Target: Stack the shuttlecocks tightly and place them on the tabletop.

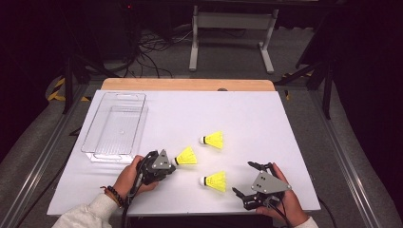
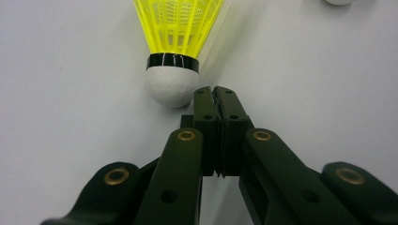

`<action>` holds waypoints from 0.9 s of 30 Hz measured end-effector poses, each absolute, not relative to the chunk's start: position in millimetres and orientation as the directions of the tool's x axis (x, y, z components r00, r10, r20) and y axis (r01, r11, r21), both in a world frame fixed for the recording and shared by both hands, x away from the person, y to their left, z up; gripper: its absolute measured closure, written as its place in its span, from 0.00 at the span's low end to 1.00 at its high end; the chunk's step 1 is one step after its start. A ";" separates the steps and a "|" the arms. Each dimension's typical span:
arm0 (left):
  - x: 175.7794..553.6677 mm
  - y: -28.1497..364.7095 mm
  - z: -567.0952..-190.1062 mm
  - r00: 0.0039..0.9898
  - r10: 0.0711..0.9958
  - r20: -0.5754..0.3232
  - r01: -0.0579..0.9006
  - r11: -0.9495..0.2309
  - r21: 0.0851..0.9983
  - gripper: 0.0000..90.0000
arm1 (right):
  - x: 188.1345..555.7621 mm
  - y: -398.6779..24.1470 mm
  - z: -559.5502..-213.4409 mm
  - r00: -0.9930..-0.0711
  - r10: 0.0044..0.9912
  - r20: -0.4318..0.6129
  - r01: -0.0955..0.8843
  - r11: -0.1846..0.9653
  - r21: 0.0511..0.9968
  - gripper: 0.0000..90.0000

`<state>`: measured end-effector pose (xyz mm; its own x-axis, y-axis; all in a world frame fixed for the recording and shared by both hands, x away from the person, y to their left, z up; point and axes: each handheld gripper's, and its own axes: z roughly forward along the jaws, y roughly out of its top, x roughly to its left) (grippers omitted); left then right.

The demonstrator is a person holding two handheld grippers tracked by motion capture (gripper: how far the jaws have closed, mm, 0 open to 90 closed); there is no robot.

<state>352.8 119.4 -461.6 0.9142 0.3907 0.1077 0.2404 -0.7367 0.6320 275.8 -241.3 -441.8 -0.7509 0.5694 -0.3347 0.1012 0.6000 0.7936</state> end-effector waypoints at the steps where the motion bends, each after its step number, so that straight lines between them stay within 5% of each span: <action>1: 352.3 118.7 -461.6 0.917 0.385 0.104 0.238 -0.738 0.632 0.98 | 276.1 -241.2 -442.1 -0.752 0.566 -0.338 0.099 0.604 0.791 0.08; 27: 358.5 111.9 -462.3 0.903 0.418 0.099 0.264 -0.722 0.640 0.99 | 276.0 -240.0 -443.5 -0.755 0.561 -0.338 0.102 0.610 0.785 0.08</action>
<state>358.5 111.9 -462.3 0.9031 0.4178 0.0994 0.2635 -0.7219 0.6399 276.0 -240.0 -443.5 -0.7551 0.5614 -0.3385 0.1018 0.6105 0.7855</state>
